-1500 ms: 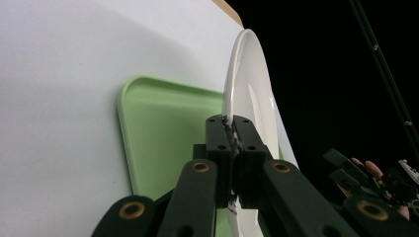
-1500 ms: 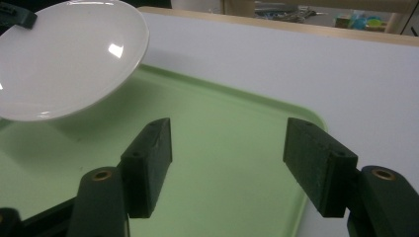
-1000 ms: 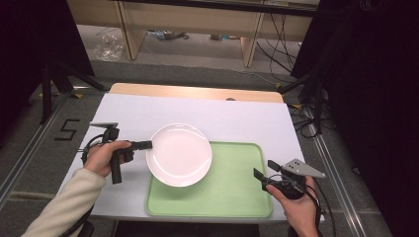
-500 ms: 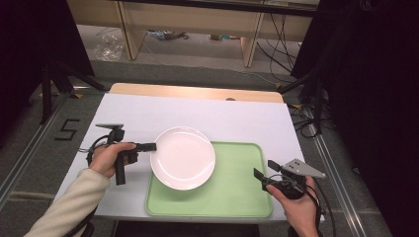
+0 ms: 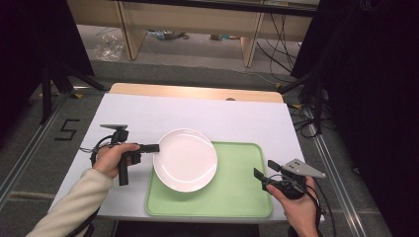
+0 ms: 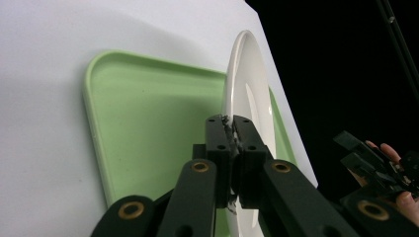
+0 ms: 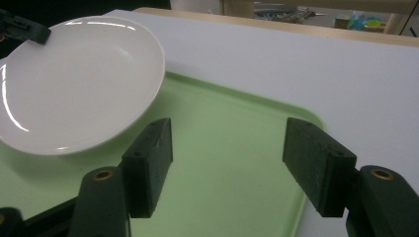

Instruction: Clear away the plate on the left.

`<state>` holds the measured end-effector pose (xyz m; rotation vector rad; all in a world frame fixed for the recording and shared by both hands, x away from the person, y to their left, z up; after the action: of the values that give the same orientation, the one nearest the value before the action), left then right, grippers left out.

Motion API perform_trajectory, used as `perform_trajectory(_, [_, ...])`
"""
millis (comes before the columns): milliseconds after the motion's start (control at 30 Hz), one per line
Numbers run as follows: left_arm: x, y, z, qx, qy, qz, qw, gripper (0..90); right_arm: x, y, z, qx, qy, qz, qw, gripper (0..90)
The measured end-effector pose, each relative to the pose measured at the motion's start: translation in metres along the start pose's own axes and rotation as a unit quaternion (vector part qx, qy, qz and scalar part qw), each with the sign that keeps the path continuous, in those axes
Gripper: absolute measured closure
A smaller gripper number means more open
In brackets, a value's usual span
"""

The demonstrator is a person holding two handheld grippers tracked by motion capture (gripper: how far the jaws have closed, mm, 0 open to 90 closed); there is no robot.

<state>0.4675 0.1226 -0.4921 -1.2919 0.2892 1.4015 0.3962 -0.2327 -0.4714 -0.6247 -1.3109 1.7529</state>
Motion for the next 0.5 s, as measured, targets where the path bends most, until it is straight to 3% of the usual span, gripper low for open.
perform_trajectory(467, [-0.0031,0.0067,-0.0080,0.014,-0.001,-0.003,0.9999,86.4,0.0005,0.0001,0.0008,0.003,-0.001,-0.003,1.0000,37.0])
perform_trajectory(500, [-0.0023,0.0071,-0.0090,0.016,0.005,-0.014,0.9998,86.4,0.0000,-0.0001,0.0001,0.000,0.000,0.000,1.0000,37.0])
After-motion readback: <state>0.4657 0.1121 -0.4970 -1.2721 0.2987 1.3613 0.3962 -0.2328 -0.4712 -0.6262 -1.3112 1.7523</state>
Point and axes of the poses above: each handheld gripper's, and its own axes: z roughly backward along the jaws, y roughly out of its underside, x roughly to its left, the point moved 10 cm from there along -z, roughly forward along the jaws, and after that the axes turned 7 degrees about -x, right-handed, at the moved point
